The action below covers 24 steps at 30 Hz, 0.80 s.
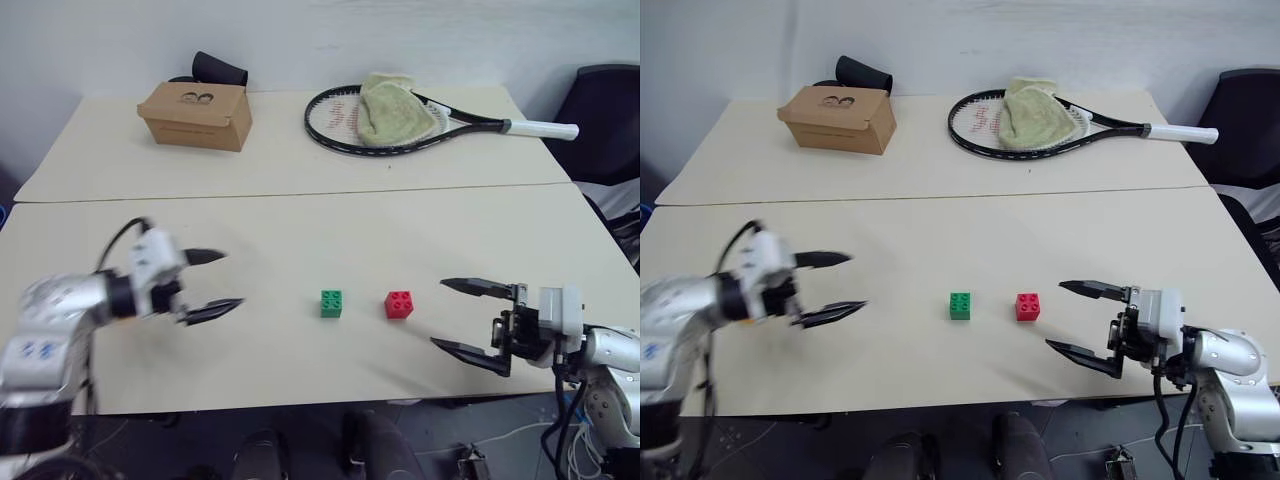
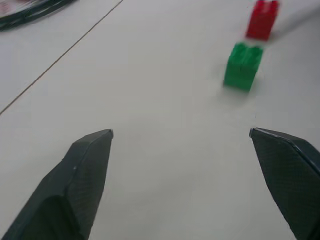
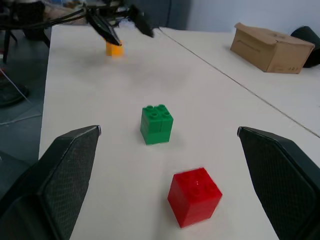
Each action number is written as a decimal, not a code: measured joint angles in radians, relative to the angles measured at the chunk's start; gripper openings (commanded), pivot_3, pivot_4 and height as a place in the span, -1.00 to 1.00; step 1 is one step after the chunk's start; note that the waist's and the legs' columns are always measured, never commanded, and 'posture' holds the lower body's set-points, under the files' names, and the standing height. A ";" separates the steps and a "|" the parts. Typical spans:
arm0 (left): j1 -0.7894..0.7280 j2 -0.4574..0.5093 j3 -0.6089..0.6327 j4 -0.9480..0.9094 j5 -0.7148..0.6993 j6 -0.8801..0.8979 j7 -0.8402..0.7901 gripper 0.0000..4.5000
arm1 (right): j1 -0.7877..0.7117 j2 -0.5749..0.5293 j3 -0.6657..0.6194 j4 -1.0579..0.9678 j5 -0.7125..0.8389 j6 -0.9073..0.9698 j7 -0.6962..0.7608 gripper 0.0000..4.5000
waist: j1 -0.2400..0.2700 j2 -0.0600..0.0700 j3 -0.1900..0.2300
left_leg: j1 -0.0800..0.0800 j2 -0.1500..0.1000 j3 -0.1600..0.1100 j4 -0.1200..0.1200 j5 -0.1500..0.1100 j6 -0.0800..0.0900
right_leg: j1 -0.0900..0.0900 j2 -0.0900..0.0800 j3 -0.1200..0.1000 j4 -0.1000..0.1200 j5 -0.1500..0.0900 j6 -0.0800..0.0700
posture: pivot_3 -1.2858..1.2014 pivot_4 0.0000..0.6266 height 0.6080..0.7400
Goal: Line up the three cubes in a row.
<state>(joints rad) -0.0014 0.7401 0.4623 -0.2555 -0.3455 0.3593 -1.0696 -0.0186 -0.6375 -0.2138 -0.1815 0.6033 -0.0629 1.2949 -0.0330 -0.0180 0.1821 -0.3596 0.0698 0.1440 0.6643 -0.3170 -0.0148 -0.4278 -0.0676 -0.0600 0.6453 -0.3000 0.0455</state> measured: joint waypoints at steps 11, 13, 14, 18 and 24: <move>0.434 -0.262 0.531 0.092 -0.129 -0.102 0.211 0.98 | -0.091 0.096 0.100 0.019 -0.030 -0.067 -0.012 1.00 | 0.006 -0.007 -0.001 | 0.001 -0.004 0.000 0.000 -0.009 0.011 | 0.002 -0.008 -0.002 -0.001 0.000 0.000 | 0.03 -0.52 1.00; 0.485 -0.301 0.538 0.118 -0.144 -0.102 0.220 0.98 | -0.095 0.096 0.102 0.029 -0.030 -0.068 -0.003 1.00 | 0.006 -0.008 -0.001 | 0.001 -0.003 0.000 0.000 -0.010 0.011 | 0.002 -0.008 -0.002 -0.001 0.000 0.000 | 0.03 -0.52 1.00; 0.499 -0.318 0.535 0.116 -0.156 -0.102 0.226 0.98 | -0.098 0.096 0.105 0.034 -0.030 -0.069 0.002 1.00 | 0.008 -0.010 -0.001 | 0.001 -0.003 0.000 0.000 -0.010 0.011 | 0.002 -0.008 -0.003 -0.001 0.000 0.000 | 0.03 -0.52 1.00; 0.475 -0.333 0.496 0.059 -0.189 -0.092 0.287 0.98 | -0.119 0.097 0.117 0.055 -0.030 -0.079 0.012 1.00 | 0.011 -0.012 -0.002 | 0.001 -0.004 -0.002 0.000 -0.010 0.011 | 0.003 -0.009 -0.004 -0.001 0.000 -0.001 | 0.03 -0.52 1.00; 0.307 -0.332 0.390 -0.099 -0.230 0.097 0.573 0.98 | -0.122 0.097 0.127 0.099 -0.030 -0.094 0.039 1.00 | 0.006 -0.012 -0.003 | 0.002 -0.003 -0.002 -0.001 -0.010 0.011 | 0.003 -0.009 -0.003 -0.001 0.000 0.000 | 0.03 -0.52 1.00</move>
<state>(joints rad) 0.3051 0.4079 0.8522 -0.3544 -0.5750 0.4559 -0.4965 -0.1407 -0.5403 -0.0865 -0.0828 0.5729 -0.1573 1.3343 -0.0272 -0.0298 0.1795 -0.3581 0.0663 0.1423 0.6634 -0.3268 -0.0042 -0.4249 -0.0764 -0.0630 0.6447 -0.3002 0.0451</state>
